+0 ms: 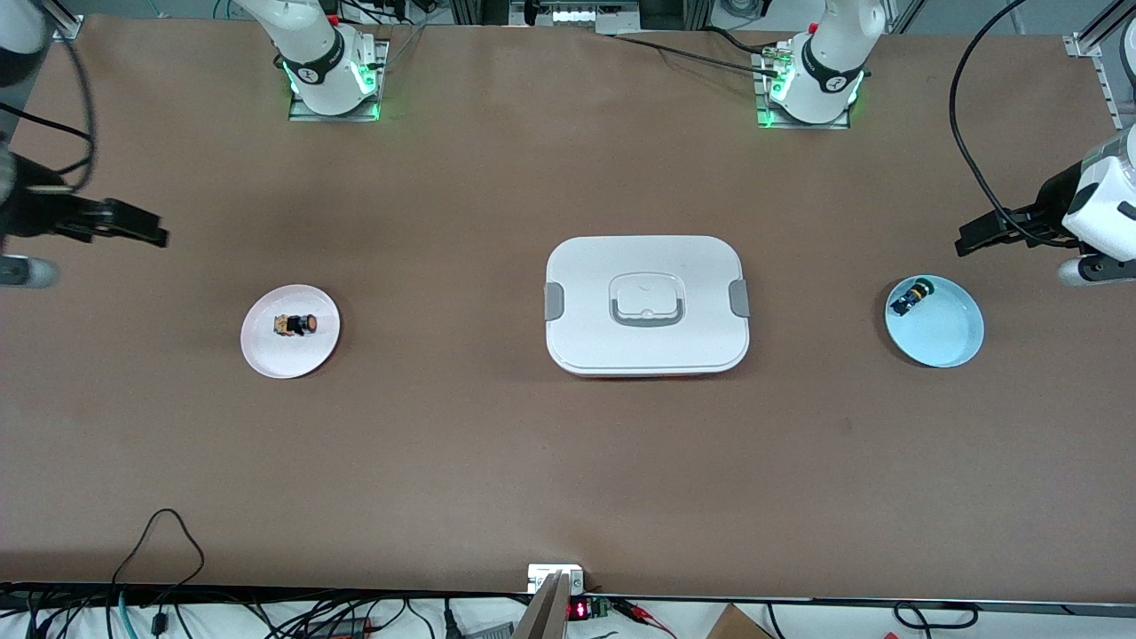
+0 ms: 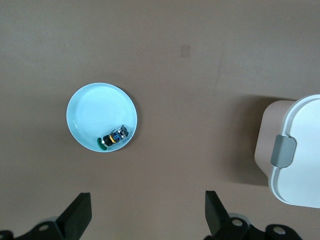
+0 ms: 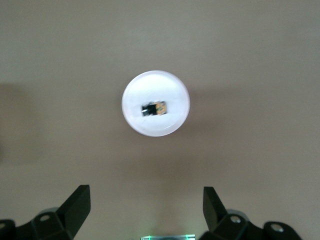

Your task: Transfer orange switch to right arm and place

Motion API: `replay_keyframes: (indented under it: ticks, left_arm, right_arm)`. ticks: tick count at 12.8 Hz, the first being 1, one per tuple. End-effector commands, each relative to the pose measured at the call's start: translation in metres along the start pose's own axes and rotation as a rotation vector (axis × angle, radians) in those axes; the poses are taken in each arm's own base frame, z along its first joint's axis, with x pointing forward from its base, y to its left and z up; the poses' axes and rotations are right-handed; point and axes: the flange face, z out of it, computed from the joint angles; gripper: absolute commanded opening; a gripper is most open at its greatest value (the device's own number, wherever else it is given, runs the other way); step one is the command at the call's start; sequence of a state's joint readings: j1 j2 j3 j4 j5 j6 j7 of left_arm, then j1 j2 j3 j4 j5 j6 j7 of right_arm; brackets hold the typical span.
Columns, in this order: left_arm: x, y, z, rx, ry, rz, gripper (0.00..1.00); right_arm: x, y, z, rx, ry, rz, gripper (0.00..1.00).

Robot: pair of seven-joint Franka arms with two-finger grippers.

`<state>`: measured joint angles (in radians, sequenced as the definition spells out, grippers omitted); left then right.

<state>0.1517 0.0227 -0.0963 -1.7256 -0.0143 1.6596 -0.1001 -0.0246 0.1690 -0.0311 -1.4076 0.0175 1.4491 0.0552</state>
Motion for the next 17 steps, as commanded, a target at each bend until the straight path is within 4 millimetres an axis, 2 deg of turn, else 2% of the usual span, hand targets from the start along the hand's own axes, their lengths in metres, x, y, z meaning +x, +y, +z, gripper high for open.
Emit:
replay_keyframes:
  ticks: [1, 3, 5, 6, 8, 11, 13, 17]
  left_arm:
    - [-0.004, 0.006, -0.008, -0.008, 0.031, -0.005, 1.00]
    - [-0.004, 0.007, -0.009, -0.009, 0.023, -0.012, 1.00]
    - [-0.003, 0.011, -0.001, -0.001, -0.030, -0.004, 1.00]
    - [-0.002, 0.008, -0.010, -0.002, -0.033, -0.004, 1.00]
    - [-0.001, 0.002, -0.014, -0.005, -0.022, -0.005, 1.00]
    - [0.005, 0.001, -0.007, -0.020, -0.028, -0.009, 1.00]
    - [0.005, 0.001, -0.003, -0.019, -0.036, -0.009, 1.00]
    - [0.003, 0.010, -0.010, -0.019, -0.021, 0.006, 1.00]
  right_arm:
    - [-0.002, 0.015, -0.004, -0.023, 0.011, 0.032, 1.00]
    - [-0.007, 0.024, 0.007, -0.029, 0.031, 0.038, 1.00]
    - [-0.013, 0.027, 0.021, -0.025, 0.058, 0.027, 1.00]
    - [-0.018, 0.028, 0.020, -0.024, 0.089, -0.001, 1.00]
    - [-0.027, 0.025, 0.014, -0.023, 0.102, -0.013, 1.00]
    - [-0.043, 0.026, -0.002, -0.022, 0.093, -0.022, 1.00]
    - [-0.045, 0.029, -0.006, -0.021, 0.088, -0.019, 1.00]
    - [-0.044, 0.023, -0.015, -0.021, 0.108, -0.031, 1.00]
